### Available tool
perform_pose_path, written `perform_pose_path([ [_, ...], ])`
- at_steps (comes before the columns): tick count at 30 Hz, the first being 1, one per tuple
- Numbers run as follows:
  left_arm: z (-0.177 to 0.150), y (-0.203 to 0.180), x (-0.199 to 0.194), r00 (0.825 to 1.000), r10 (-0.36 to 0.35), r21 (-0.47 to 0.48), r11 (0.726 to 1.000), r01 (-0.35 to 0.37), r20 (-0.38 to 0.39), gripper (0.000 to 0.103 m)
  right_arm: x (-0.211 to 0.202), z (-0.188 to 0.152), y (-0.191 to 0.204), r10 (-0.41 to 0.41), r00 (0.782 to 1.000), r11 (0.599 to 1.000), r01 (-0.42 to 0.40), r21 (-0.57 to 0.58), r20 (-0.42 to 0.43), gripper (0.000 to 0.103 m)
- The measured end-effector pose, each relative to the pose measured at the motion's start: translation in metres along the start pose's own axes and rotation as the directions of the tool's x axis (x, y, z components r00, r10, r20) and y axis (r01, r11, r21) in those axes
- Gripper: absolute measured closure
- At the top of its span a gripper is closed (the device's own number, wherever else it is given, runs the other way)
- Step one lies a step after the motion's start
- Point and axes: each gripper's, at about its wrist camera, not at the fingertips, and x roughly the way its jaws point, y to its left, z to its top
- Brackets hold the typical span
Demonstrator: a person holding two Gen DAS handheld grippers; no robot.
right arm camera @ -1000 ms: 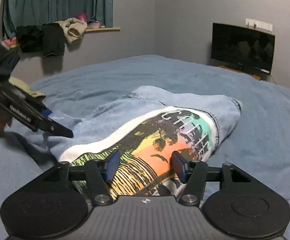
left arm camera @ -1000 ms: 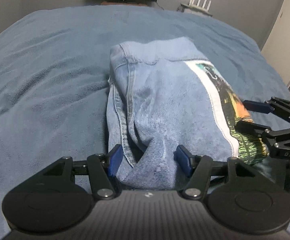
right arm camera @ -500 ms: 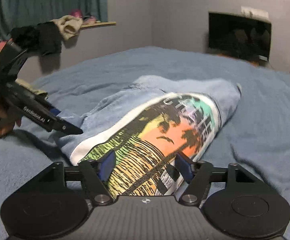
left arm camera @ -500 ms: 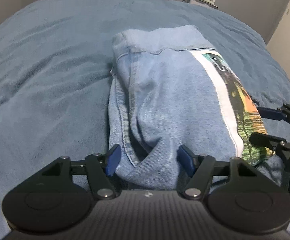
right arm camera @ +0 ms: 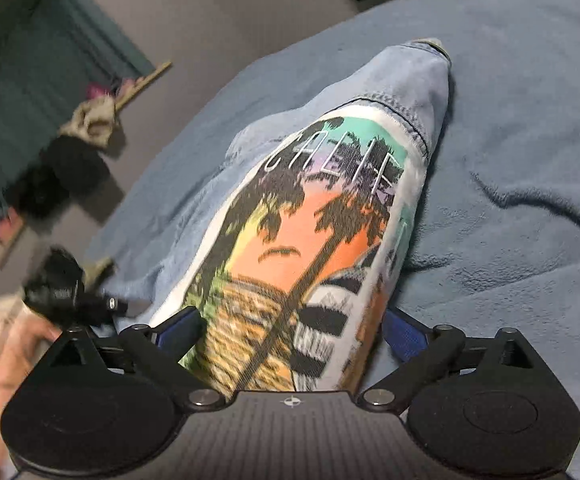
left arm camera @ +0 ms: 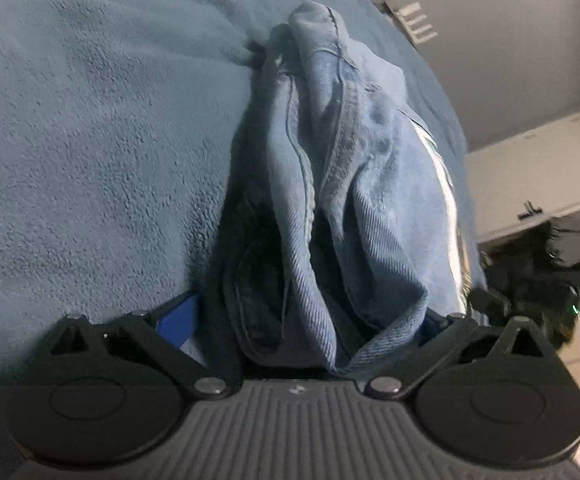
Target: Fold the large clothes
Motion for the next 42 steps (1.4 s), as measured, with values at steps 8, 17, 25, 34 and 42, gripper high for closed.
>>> perform_pose_path([
  [8,0.007,0.01,0.017,0.997,-0.069,0.018,0.997,0.07,-0.019,0.002,0.01,0.032,-0.051,0.055,0.997,0.962,-0.067,0.264,0.051,0.002],
  [17,0.005,0.016,0.021,0.983,-0.181,0.029,0.983,0.181,0.008,0.027,0.073,0.077,-0.106,0.204,0.978,0.911,-0.203,0.36,0.037,0.0],
  [25,0.011,0.023,0.036,0.973,-0.23,0.018,0.973,0.231,-0.022,0.029,0.14,0.114,-0.137,0.344,0.938,0.848,-0.327,0.416,0.036,0.0],
  [34,0.019,0.026,0.054,0.963,-0.265,0.02,0.964,0.266,-0.041,0.029,0.182,0.159,-0.121,0.224,0.974,0.873,-0.21,0.44,0.021,0.003],
  [42,0.023,0.01,0.061,0.928,-0.372,0.113,0.921,0.373,-0.037,0.036,0.161,0.153,-0.088,0.281,0.936,0.899,-0.335,0.283,0.215,0.038],
])
